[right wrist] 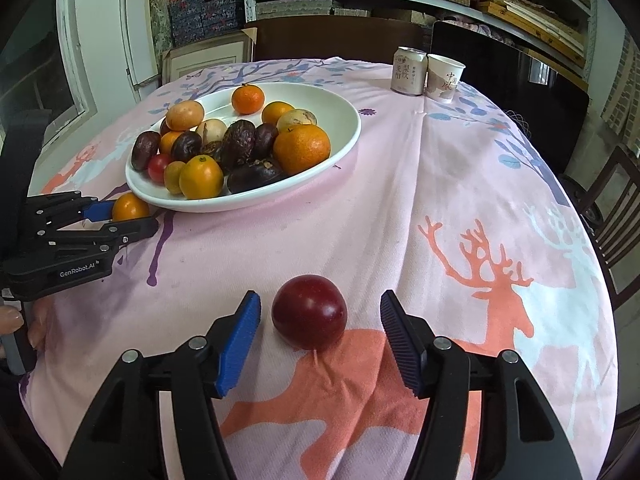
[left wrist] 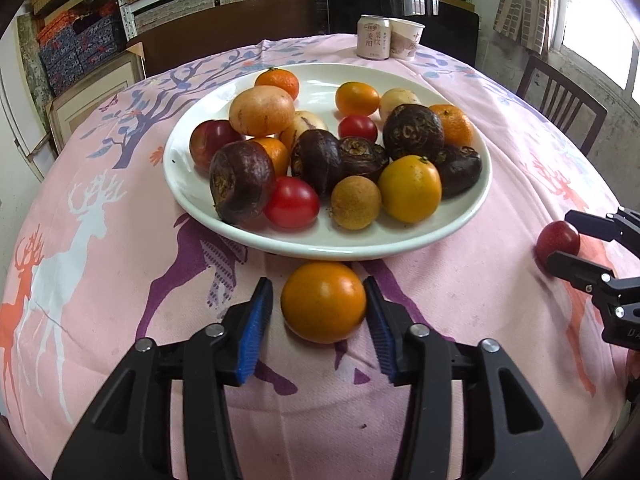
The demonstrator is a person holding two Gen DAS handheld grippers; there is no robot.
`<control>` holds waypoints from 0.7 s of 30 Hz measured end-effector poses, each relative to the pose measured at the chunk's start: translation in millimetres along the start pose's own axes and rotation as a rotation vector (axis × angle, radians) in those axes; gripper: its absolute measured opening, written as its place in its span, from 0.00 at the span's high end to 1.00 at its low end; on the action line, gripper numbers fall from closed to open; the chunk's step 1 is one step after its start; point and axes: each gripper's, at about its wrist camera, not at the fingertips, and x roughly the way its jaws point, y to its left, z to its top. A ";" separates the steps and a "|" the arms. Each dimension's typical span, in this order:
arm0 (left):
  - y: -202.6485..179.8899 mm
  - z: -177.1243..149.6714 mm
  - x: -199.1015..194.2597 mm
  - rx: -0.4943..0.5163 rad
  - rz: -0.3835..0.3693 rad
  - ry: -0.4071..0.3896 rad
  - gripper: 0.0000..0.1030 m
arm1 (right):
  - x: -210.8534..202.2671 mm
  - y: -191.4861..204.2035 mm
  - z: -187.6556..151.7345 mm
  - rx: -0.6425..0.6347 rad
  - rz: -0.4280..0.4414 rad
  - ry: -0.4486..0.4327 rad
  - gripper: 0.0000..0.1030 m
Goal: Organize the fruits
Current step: 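Grasp the orange with the left tool while the right tool grasps the red plum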
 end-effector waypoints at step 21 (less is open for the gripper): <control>-2.6 -25.2 -39.1 0.002 -0.087 -0.043 0.64 | -3.1 -6.9 -4.7 0.011 0.009 -0.005 0.39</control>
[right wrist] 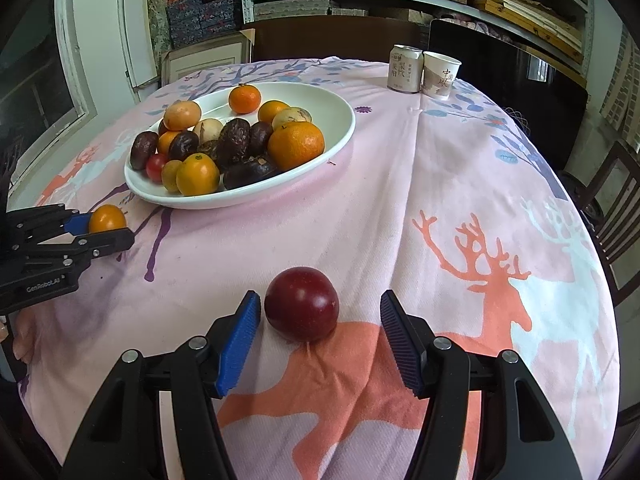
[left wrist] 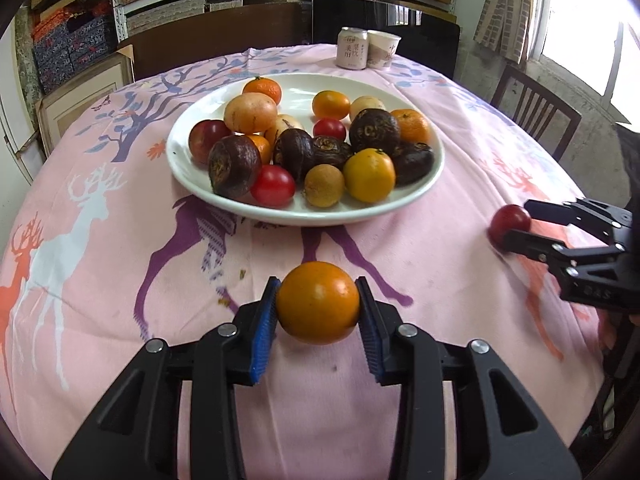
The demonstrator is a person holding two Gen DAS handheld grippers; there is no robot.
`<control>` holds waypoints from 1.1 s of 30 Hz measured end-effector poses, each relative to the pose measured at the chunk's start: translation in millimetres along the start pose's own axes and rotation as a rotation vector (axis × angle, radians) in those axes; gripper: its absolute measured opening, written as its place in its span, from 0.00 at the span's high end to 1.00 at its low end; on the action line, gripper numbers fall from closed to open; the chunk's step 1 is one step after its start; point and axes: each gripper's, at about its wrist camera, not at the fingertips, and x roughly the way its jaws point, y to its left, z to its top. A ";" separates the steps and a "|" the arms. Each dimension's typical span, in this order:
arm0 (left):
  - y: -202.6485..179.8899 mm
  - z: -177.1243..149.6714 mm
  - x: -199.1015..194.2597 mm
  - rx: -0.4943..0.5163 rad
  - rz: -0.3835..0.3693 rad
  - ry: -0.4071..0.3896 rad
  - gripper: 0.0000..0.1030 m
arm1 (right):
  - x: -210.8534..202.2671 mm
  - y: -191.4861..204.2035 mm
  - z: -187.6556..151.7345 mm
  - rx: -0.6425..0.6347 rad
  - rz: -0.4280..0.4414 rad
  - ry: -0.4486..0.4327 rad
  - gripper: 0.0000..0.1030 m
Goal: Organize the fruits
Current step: 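Grasp the orange with the left tool while the right tool grasps the red plum, then carry the orange and red plum over the plate and release them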
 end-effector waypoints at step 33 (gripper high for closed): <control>-8.1 -36.2 -60.1 -0.029 -0.015 -0.075 0.64 | -8.8 3.1 -19.0 0.046 0.074 0.004 0.63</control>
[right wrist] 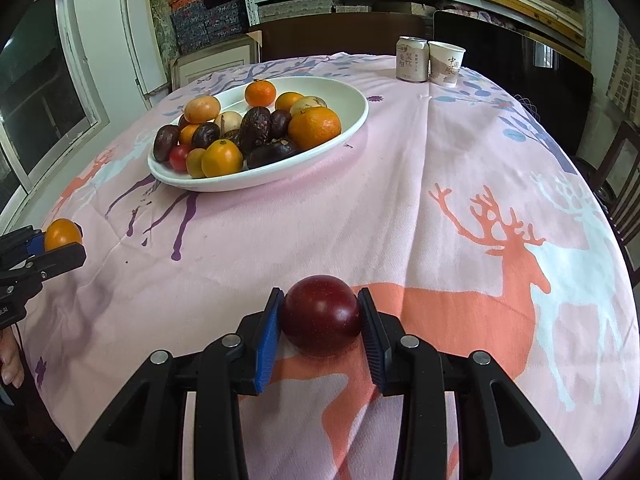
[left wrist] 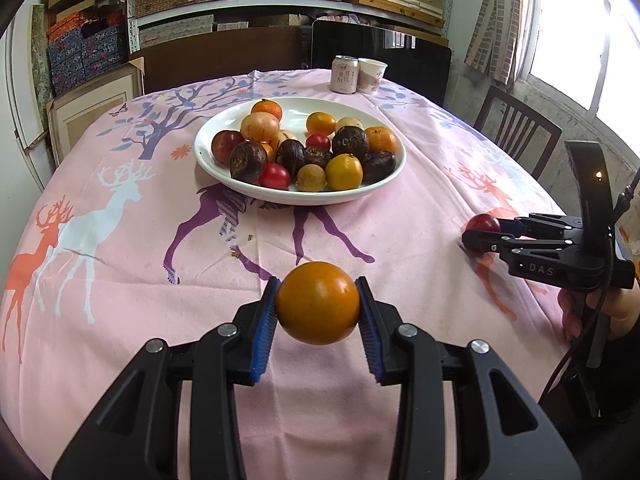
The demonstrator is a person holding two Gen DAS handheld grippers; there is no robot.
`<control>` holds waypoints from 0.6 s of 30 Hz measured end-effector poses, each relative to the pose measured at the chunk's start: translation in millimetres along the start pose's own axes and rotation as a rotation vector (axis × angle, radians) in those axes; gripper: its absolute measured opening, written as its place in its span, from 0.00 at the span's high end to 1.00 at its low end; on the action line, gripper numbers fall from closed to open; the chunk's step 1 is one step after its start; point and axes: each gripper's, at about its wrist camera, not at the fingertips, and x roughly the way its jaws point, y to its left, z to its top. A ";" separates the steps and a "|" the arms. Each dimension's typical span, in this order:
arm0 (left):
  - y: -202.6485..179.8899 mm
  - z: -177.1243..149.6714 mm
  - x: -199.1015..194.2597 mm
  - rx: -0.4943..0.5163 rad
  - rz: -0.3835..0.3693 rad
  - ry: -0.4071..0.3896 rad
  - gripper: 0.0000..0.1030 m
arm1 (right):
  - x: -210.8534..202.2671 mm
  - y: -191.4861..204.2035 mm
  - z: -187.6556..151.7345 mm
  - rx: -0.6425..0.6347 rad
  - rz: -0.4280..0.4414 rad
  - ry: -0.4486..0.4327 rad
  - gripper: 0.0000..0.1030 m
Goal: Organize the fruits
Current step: 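Carry the orange and red plum over the plate and release them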
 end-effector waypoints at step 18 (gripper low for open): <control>-0.6 2.9 -0.3 0.003 0.022 -0.011 0.64 | -39.4 -12.0 -1.0 0.045 0.078 -0.152 0.63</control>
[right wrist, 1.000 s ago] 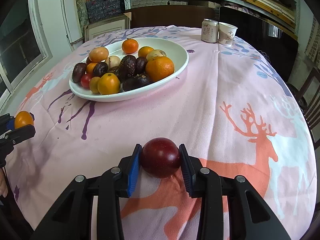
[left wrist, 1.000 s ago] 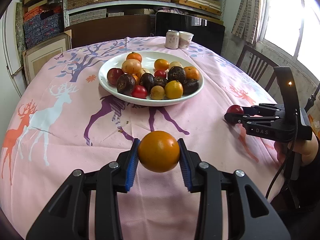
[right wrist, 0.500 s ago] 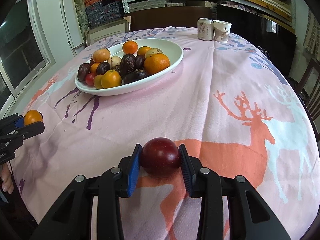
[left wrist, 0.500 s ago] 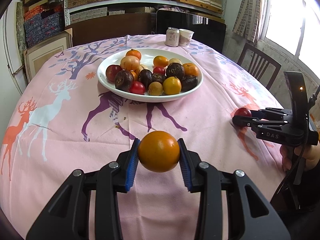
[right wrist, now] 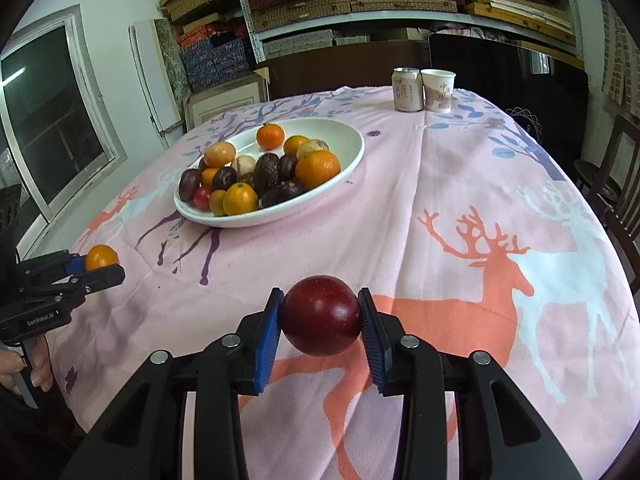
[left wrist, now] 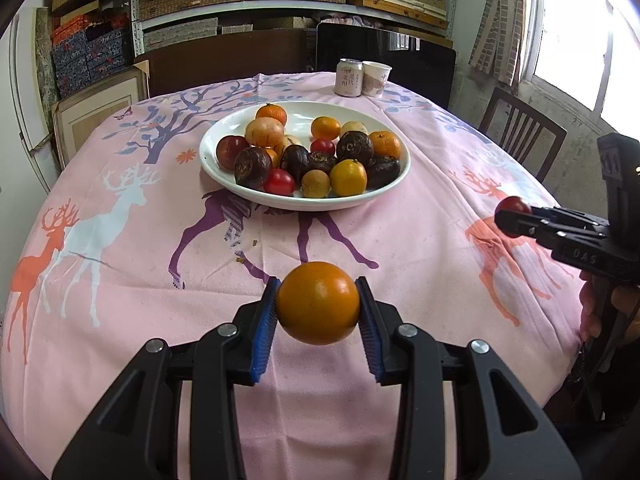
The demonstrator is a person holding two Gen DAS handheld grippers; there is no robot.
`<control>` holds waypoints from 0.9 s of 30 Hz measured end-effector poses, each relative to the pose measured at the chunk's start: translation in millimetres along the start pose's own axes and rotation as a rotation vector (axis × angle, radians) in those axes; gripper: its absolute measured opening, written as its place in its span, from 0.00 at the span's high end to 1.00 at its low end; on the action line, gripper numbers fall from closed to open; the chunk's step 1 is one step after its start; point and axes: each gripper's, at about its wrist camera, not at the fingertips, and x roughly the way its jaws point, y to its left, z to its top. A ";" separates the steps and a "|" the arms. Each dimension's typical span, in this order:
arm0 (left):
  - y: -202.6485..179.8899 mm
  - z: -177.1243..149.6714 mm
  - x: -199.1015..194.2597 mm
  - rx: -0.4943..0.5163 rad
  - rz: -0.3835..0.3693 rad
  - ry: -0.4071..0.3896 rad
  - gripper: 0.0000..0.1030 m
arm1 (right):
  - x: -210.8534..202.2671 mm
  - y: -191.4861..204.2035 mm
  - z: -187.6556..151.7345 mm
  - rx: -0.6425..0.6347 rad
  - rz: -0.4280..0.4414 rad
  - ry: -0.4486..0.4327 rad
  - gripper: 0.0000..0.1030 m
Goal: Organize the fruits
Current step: 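Carry the orange and red plum over the plate and release them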
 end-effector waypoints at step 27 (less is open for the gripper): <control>0.1 7.1 -8.3 -0.006 -0.001 -0.034 0.64 | -38.3 5.4 16.5 0.025 0.048 -0.155 0.63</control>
